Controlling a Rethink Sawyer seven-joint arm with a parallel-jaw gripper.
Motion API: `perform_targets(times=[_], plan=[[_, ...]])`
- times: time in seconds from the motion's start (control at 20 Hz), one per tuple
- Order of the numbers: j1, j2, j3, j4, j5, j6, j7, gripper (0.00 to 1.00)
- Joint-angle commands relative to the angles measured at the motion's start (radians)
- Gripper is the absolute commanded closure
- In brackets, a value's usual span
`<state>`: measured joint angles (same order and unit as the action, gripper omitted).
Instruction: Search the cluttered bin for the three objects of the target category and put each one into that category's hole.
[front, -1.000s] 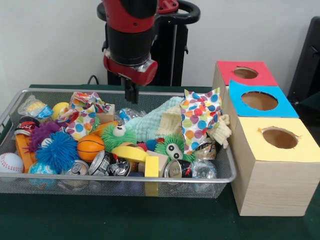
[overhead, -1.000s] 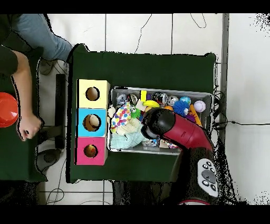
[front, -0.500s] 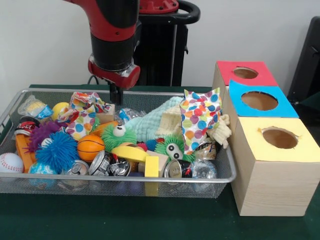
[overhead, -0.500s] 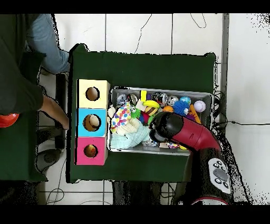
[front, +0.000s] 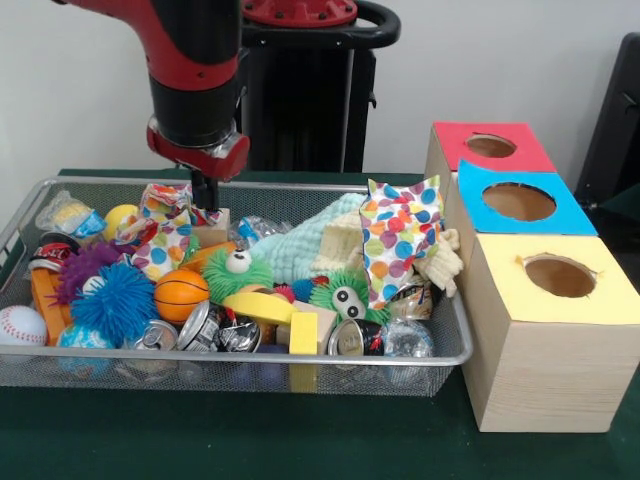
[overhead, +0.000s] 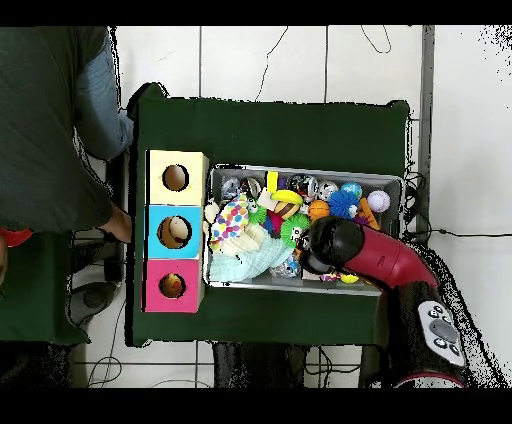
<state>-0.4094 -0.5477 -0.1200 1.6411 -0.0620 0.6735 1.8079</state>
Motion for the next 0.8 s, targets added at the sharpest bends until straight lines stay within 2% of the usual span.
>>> perform_targets(times=[0.05,0.8], plan=[[-0.06,0.061,0.148,-0.064,-0.091,0.059,-0.181,1.0],[-0.126,0.041,0.209,-0.107,-0.185,0.159,-0.203,1.0]])
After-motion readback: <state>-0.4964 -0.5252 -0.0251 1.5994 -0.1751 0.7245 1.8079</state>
